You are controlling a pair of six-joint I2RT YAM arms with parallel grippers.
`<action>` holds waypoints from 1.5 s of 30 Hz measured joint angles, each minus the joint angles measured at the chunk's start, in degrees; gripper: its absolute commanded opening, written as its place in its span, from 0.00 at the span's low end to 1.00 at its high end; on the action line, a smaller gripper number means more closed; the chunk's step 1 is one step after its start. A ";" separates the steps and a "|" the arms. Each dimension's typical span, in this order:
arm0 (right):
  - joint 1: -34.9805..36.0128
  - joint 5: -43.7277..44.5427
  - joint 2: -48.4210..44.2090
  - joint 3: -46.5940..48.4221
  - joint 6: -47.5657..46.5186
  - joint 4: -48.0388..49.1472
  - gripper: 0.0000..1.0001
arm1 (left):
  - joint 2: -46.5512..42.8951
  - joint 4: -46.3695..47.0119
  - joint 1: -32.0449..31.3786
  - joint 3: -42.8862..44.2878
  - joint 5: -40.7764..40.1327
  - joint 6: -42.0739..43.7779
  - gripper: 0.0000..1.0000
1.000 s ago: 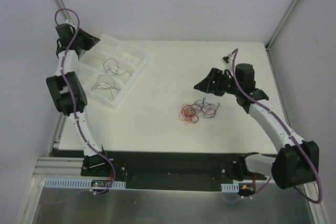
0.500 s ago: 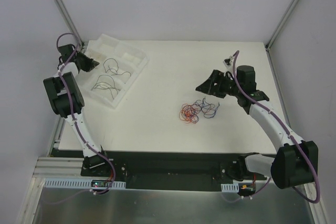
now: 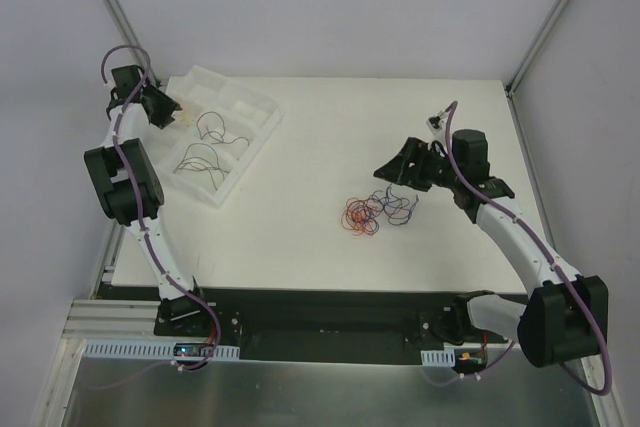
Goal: Untangle the cables
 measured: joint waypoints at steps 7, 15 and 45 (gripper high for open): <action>0.00 0.02 -1.31 -0.24 0.07 0.02 0.78 | -1.68 -4.28 -1.49 -0.17 -6.01 4.70 0.56; 0.00 1.07 -1.62 -0.79 -0.37 -1.22 0.78 | -9.68 -4.55 -3.91 -0.87 -8.79 12.46 0.59; 8.57 13.46 11.32 -1.16 -0.92 -10.58 0.67 | -12.74 7.21 -52.35 -25.18 24.09 11.82 0.43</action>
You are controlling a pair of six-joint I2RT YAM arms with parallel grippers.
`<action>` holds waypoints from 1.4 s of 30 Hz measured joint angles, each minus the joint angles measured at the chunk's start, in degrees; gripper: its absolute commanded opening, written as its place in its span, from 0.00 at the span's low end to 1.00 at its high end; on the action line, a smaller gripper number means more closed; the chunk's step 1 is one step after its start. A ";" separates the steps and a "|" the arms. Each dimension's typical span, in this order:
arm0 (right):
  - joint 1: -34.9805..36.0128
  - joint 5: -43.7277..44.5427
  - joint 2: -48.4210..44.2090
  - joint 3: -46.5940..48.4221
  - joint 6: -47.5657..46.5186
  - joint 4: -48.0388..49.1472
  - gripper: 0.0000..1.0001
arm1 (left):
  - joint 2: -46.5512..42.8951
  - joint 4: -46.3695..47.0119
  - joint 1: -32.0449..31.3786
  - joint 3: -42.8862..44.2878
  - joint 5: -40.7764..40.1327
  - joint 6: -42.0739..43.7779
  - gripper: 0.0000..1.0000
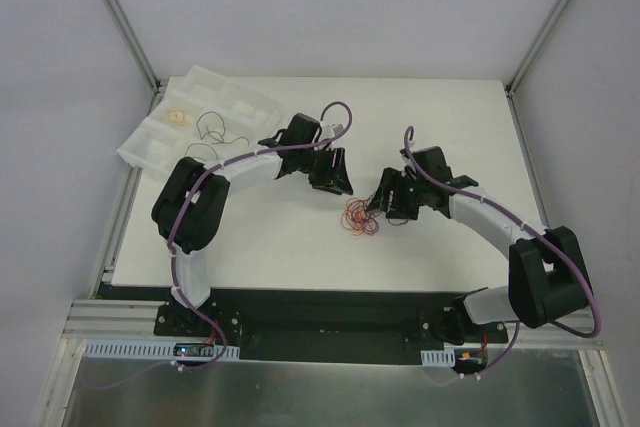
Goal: Untangle the cables
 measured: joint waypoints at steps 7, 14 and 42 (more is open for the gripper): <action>1.16 0.11 1.86 -1.46 2.73 2.32 0.67 | 3.21 0.61 -3.30 -0.28 1.18 -3.76 0.20; 2.03 2.51 1.84 -1.53 4.26 3.50 0.68 | 3.37 1.25 -4.46 -0.46 2.99 -4.35 0.00; 7.48 15.61 10.58 -4.07 18.01 19.06 0.68 | -29.70 -1.62 -6.82 12.41 6.29 4.61 0.00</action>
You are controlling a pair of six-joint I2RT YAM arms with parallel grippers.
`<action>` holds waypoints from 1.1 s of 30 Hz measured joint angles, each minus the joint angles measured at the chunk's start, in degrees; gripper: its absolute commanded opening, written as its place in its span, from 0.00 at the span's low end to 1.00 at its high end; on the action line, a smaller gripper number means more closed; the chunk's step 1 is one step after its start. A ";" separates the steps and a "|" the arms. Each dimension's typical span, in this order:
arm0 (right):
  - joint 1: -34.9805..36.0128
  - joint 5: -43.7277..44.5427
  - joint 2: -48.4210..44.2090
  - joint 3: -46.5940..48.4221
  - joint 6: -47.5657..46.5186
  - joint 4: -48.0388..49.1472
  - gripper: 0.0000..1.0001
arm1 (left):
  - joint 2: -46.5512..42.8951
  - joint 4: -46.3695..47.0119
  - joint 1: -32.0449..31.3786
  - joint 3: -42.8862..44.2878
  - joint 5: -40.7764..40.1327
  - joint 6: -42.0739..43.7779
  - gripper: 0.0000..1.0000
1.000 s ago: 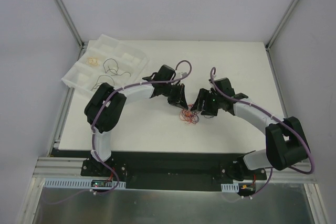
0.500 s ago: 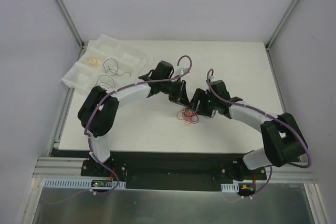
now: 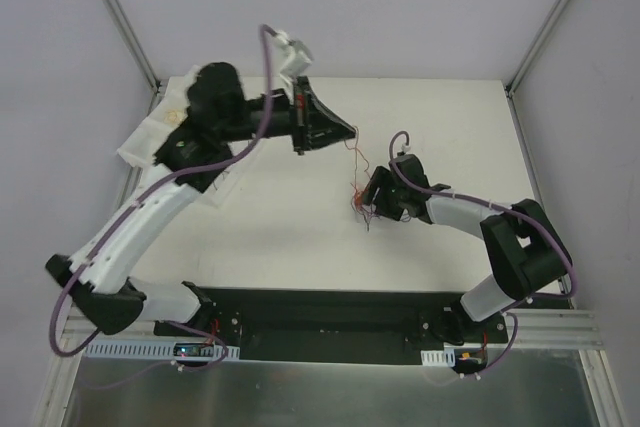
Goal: Untangle the cables
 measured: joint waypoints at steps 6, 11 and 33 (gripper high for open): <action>-3.87 1.44 -0.15 -0.17 2.05 0.15 0.68 | -11.93 -3.67 0.07 15.78 -6.88 8.79 0.00; -8.09 2.75 -1.44 -1.05 2.78 -0.31 0.68 | -14.47 -8.09 0.07 23.15 -12.28 13.53 0.00; -15.39 0.70 -3.30 -3.45 -0.87 1.70 0.69 | -13.55 -16.50 0.07 -2.56 -37.11 14.75 0.00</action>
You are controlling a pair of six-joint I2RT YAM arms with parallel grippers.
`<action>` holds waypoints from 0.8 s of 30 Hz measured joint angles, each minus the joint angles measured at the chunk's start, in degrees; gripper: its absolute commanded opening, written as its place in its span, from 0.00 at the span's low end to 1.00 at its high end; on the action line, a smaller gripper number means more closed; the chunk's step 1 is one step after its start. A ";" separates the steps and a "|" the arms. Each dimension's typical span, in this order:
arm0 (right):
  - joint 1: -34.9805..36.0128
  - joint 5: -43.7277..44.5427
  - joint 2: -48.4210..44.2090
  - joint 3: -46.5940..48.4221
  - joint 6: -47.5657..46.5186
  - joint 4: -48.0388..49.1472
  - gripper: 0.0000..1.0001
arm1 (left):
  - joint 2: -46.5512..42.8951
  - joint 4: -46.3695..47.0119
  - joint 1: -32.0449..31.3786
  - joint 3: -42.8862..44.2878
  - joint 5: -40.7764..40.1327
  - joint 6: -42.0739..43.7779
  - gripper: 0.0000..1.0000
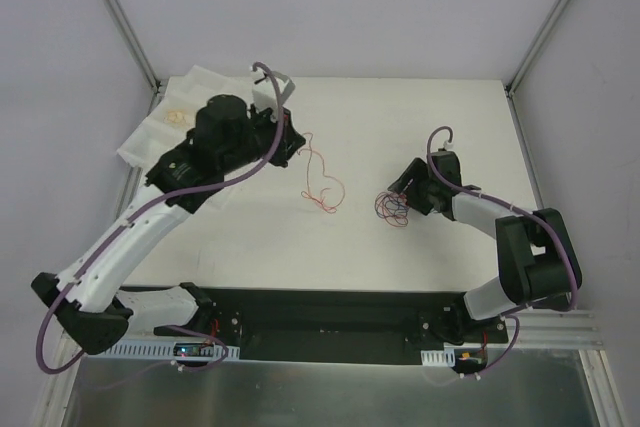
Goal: Untangle the cables
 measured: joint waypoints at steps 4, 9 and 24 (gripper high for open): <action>0.00 -0.83 0.02 -0.07 -0.13 0.74 0.69 | 4.35 -0.31 0.02 -8.81 -3.23 -2.62 0.00; 0.00 -1.33 0.04 -0.07 -0.50 1.31 0.69 | 8.76 -0.37 0.07 -15.06 -4.35 -4.50 0.00; 0.00 -2.80 0.04 -0.07 -0.81 2.45 0.69 | 22.32 3.52 9.81 -20.31 3.80 -8.83 0.24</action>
